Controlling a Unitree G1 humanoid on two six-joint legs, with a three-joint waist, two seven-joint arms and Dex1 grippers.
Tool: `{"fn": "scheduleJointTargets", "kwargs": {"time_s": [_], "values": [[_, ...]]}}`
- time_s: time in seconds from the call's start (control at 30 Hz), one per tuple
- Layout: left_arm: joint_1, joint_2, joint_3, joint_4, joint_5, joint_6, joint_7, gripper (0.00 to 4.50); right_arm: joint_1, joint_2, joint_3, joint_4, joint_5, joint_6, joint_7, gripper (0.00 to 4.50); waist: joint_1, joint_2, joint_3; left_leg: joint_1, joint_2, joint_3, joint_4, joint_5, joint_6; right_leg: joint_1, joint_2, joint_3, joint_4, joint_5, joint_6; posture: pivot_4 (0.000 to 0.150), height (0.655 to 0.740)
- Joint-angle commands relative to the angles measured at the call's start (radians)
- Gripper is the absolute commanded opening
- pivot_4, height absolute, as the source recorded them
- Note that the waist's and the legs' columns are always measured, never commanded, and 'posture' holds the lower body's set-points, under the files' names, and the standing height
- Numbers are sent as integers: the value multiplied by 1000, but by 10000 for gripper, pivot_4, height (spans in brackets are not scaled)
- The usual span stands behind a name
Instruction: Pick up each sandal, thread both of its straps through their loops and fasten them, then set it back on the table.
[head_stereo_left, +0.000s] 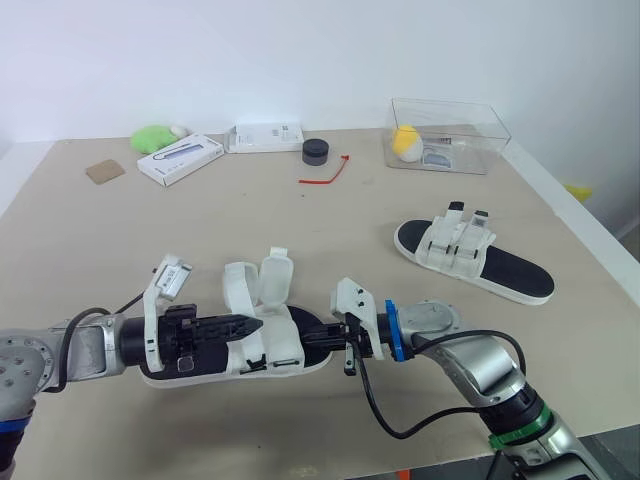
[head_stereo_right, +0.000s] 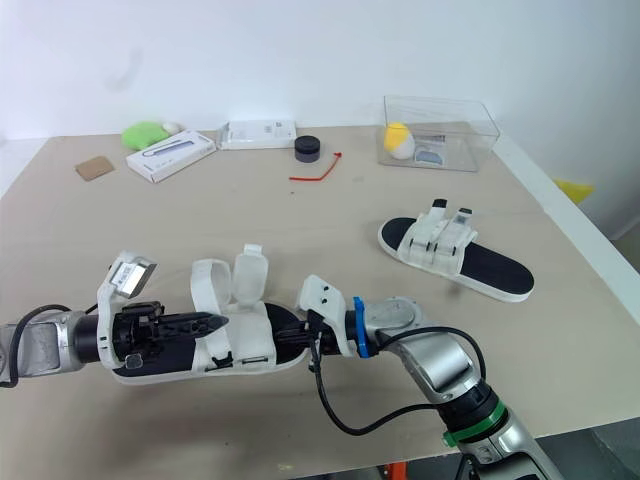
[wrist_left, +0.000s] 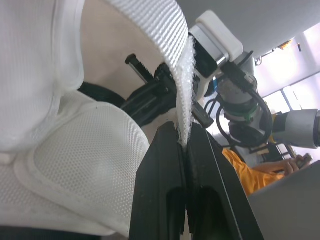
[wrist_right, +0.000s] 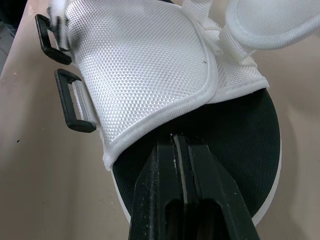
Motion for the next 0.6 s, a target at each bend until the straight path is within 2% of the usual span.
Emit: {"fn": "scheduleJointTargets", "kwargs": {"time_s": [0.03,0.13,0.6], "values": [[6,12,24,-11,-35,11,4,211,10,-1,23,12,-11,12,-5,0,0,0,0,0,0,0,0,0,0,0,0,0,0,0,0,1500,7400],[2,16,28,5,-71,18,15,211,12,-1,22,9,-10,14,-7,0,0,0,0,0,0,0,0,0,0,0,0,0,0,0,0,1500,7400],[31,38,6,-40,60,32,-41,211,14,4,20,7,-10,13,-11,0,0,0,0,1,0,0,-1,0,0,0,1,0,0,0,-1,1500,7400]]}}
